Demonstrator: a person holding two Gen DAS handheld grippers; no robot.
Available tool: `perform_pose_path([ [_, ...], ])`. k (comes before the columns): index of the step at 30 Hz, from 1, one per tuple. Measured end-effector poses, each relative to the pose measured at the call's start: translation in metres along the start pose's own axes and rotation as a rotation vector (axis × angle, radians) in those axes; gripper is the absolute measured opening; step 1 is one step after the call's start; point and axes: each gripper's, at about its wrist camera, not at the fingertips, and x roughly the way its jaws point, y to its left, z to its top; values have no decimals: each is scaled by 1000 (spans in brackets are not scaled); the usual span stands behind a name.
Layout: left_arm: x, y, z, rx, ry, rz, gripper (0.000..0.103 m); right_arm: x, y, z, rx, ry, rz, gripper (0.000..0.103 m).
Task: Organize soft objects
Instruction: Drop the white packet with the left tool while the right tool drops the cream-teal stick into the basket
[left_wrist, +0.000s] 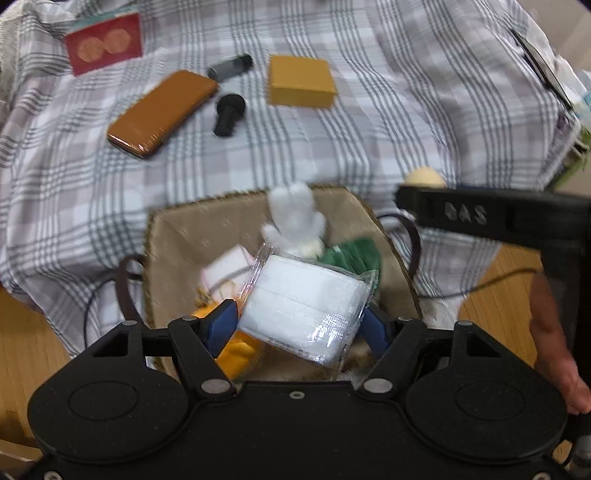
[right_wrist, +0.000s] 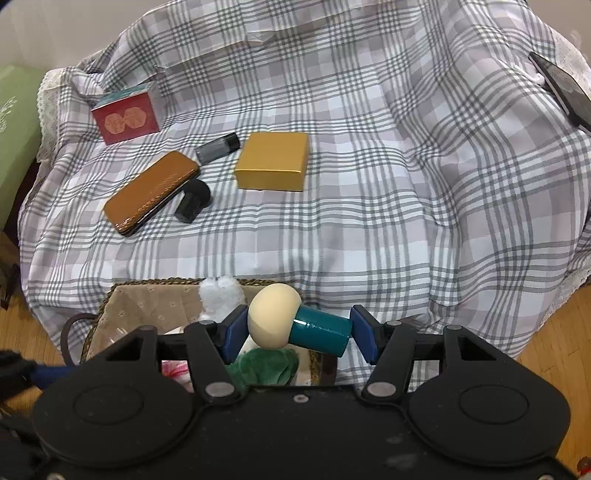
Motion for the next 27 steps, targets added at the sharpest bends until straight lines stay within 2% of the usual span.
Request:
perform_pose_path([
  [16, 12, -7, -6, 14, 47, -27, 68, -4, 15, 5, -15, -15, 59, 59],
  [19, 12, -5, -7, -7, 46, -39, 78, -6, 19, 8, -20, -28, 72, 59],
  [23, 8, -4, -7, -7, 23, -21, 80, -6, 24, 11, -25, -35, 94, 60],
  [27, 7, -4, -8, -3, 9, 11, 81, -8, 28, 10, -37, -42, 111, 69],
])
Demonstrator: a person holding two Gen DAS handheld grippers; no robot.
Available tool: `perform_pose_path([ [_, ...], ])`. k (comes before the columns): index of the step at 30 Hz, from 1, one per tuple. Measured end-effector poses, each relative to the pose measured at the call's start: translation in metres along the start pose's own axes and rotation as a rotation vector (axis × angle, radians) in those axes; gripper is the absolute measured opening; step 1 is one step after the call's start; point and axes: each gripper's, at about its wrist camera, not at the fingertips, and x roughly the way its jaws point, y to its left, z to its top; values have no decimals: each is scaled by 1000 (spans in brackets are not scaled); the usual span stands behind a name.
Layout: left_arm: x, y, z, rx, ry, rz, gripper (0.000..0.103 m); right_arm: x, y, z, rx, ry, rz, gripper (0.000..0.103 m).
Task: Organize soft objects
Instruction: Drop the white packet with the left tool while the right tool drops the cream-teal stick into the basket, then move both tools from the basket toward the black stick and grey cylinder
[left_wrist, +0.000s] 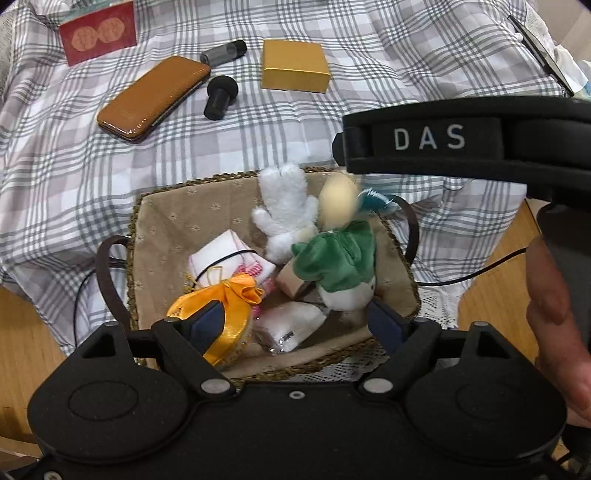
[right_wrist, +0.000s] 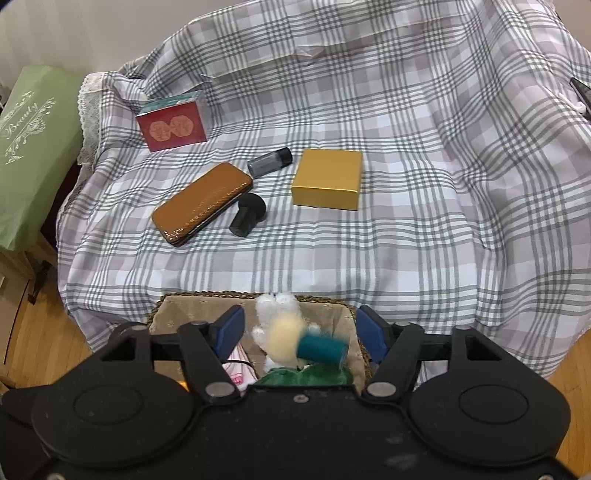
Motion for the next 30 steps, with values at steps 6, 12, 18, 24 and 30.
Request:
perform_pose_path([
  [6, 2, 1, -1, -7, -1, 24, 81, 1, -3, -1, 1, 8, -18, 69],
  [12, 0, 7, 0, -31, -28, 72, 81, 6, -11, -5, 10, 27, -66, 69],
  [18, 0, 11, 1, -50, -36, 103, 81, 8, -15, -11, 5, 49, -80, 69],
  [24, 2, 14, 1, -64, -29, 121, 81, 12, -18, -19, -7, 74, -95, 69],
  [30, 2, 19, 4, -82, -38, 131, 82, 16, -20, -21, -4, 90, -98, 69],
])
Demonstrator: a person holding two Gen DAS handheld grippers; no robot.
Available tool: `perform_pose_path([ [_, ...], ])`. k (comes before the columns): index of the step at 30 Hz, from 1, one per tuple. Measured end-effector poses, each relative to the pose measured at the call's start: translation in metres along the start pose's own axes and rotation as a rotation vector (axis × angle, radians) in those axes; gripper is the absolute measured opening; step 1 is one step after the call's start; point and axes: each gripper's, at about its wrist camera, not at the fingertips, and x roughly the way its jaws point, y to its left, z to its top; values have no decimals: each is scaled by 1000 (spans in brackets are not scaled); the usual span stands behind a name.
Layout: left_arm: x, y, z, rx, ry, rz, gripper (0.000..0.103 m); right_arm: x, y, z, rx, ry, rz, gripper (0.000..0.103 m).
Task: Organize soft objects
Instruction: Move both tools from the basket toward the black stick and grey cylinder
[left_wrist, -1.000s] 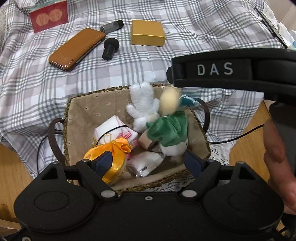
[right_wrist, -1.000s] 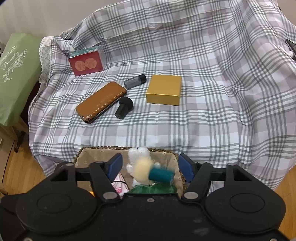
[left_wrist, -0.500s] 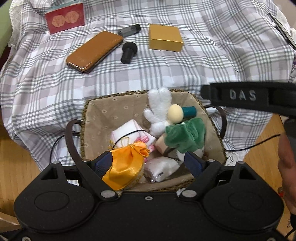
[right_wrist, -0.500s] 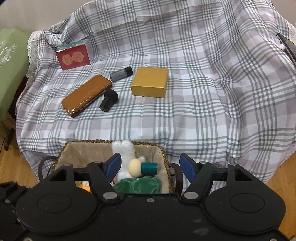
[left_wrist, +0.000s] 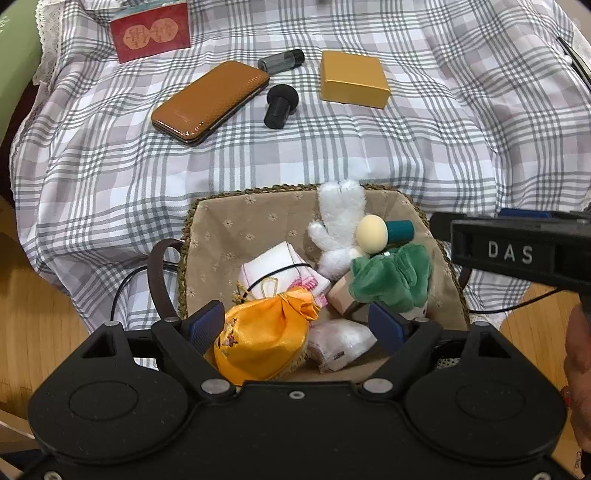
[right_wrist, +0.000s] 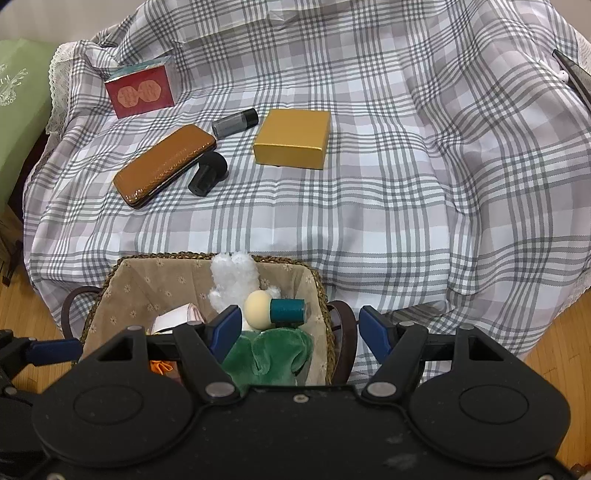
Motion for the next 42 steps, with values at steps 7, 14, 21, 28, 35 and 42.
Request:
perform_pose_path([
  [7, 2, 8, 5, -32, -3, 15, 82, 5, 4, 0, -15, 13, -3, 70],
  [14, 7, 14, 10, -54, 6, 31, 82, 11, 4, 0, -17, 32, -3, 70],
  [21, 17, 19, 16, -85, 48, 69, 82, 19, 6, 1, -18, 54, -5, 71],
  [28, 28, 25, 19, -121, 93, 92, 82, 29, 6, 3, -18, 83, -13, 71],
  [35, 32, 29, 25, -131, 116, 99, 82, 33, 7, 11, -13, 89, -9, 71],
  [42, 30, 32, 35, -138, 108, 99, 82, 33, 12, 24, -16, 73, -10, 71],
])
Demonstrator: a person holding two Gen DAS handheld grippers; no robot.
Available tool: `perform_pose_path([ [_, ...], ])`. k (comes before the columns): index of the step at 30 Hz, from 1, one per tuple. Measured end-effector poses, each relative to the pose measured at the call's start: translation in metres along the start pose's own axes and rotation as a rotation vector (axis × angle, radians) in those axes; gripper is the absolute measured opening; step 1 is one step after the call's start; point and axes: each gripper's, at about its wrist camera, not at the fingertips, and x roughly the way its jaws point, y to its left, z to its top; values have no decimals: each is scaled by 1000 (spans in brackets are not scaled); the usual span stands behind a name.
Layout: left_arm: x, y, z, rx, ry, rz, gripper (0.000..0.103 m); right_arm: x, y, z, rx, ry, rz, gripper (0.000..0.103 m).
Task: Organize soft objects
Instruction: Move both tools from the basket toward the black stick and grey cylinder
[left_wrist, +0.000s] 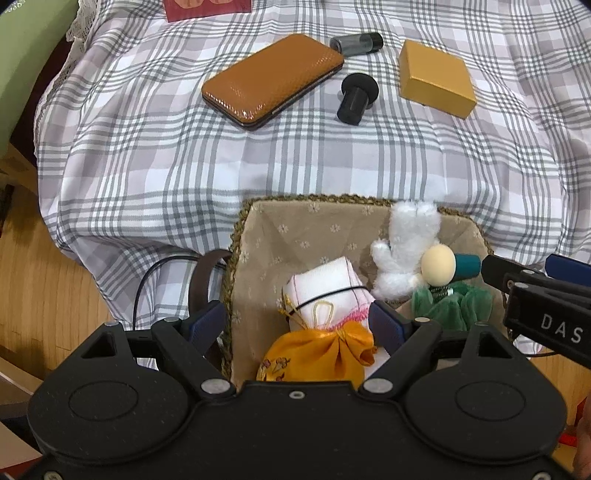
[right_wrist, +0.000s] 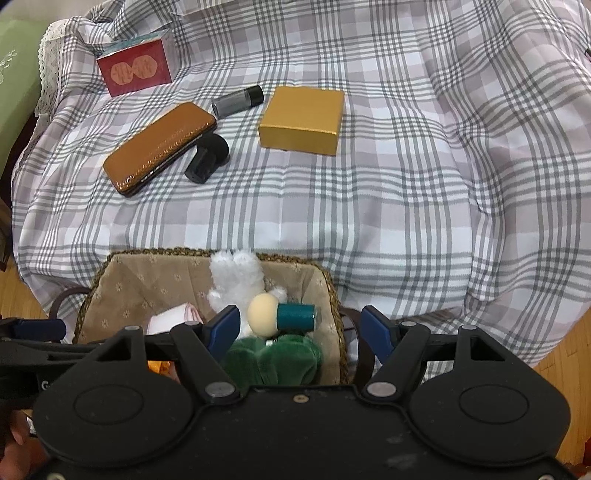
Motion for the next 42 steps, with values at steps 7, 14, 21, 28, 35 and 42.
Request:
perform_pose_path([
  [7, -1, 2, 13, -10, -7, 0, 82, 1, 8, 16, -21, -24, 1, 71],
  [14, 1, 6, 28, -22, -20, 20, 82, 6, 16, 34, -88, -74, 11, 71],
  [21, 10, 17, 47, -51, -15, 46, 82, 18, 24, 58, -165, -123, 29, 72],
  [28, 27, 30, 68, -82, 5, 75, 82, 44, 41, 81, -303, -164, 46, 73],
  [35, 44, 43, 84, -115, 31, 88, 82, 73, 63, 90, -485, -193, 70, 73],
  [42, 54, 52, 91, -137, 46, 86, 82, 92, 76, 98, -620, -237, 102, 73],
])
